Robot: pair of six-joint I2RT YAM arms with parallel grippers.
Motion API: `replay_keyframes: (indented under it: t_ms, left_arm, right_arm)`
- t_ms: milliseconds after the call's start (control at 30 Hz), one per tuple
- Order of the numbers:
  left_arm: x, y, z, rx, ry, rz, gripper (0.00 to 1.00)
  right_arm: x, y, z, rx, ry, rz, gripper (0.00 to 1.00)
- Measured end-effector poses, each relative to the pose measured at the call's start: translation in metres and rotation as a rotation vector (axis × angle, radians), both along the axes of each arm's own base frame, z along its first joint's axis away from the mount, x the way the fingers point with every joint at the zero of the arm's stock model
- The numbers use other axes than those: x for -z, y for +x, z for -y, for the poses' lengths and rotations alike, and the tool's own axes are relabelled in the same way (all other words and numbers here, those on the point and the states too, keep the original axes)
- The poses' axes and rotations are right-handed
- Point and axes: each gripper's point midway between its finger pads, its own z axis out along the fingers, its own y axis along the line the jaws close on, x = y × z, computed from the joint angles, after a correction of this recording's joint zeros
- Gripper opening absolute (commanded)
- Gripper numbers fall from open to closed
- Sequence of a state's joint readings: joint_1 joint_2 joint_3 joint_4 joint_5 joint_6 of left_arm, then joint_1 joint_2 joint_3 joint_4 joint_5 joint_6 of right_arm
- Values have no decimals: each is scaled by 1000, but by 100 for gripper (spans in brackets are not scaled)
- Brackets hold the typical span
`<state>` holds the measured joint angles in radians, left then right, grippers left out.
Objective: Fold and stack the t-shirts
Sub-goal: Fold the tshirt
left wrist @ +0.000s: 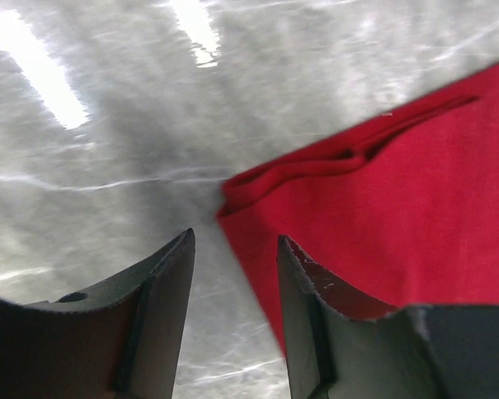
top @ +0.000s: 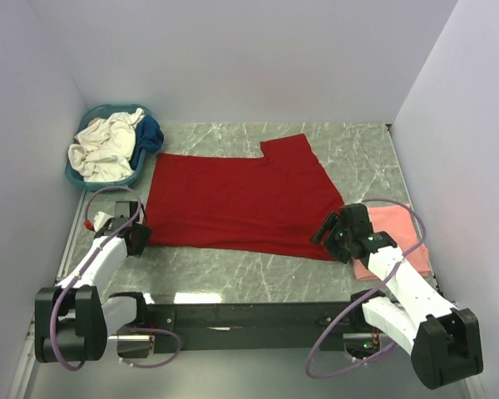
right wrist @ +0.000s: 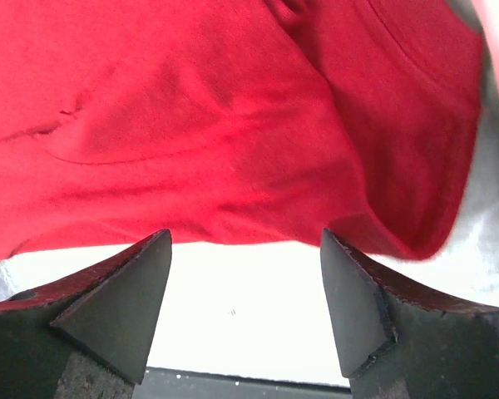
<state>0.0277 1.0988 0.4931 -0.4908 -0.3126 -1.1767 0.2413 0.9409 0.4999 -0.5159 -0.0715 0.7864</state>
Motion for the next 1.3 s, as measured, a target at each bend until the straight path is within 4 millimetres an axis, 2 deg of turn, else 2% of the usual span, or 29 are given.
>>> replay_keyframes:
  t_ms: [133, 400, 467, 633, 767, 833, 867, 933, 967, 1067, 1300]
  left_arm:
    - [-4, 13, 3, 11, -17, 49, 47]
    - [3, 28, 9, 29, -42, 72, 38]
    - [4, 31, 9, 30, -42, 78, 33]
    - [5, 32, 8, 34, -39, 77, 25]
    - [5, 31, 8, 32, -36, 74, 20]
    - [5, 31, 7, 30, -33, 73, 18]
    - [5, 31, 7, 29, -32, 72, 17]
    - [6, 30, 6, 28, -28, 70, 14]
    - [6, 30, 6, 26, -27, 69, 13]
    - [6, 29, 5, 24, -23, 66, 9]
    - [1, 24, 0, 10, 2, 51, 3]
  right_arm:
    - [4, -11, 2, 37, 17, -33, 75]
    - [18, -23, 1, 110, 57, -114, 73]
    - [21, -25, 2, 126, 57, -125, 73]
    - [25, -27, 13, 176, 24, -139, 70]
    - [27, -26, 23, 213, -16, -135, 64]
    - [28, -26, 28, 227, -38, -135, 55]
    - [30, -25, 31, 234, -48, -138, 46]
    - [33, -25, 35, 245, -68, -149, 37]
    - [35, -24, 37, 249, -77, -151, 26]
    - [38, -21, 39, 240, -98, -161, 6]
    - [20, -7, 46, 221, -106, -112, 3]
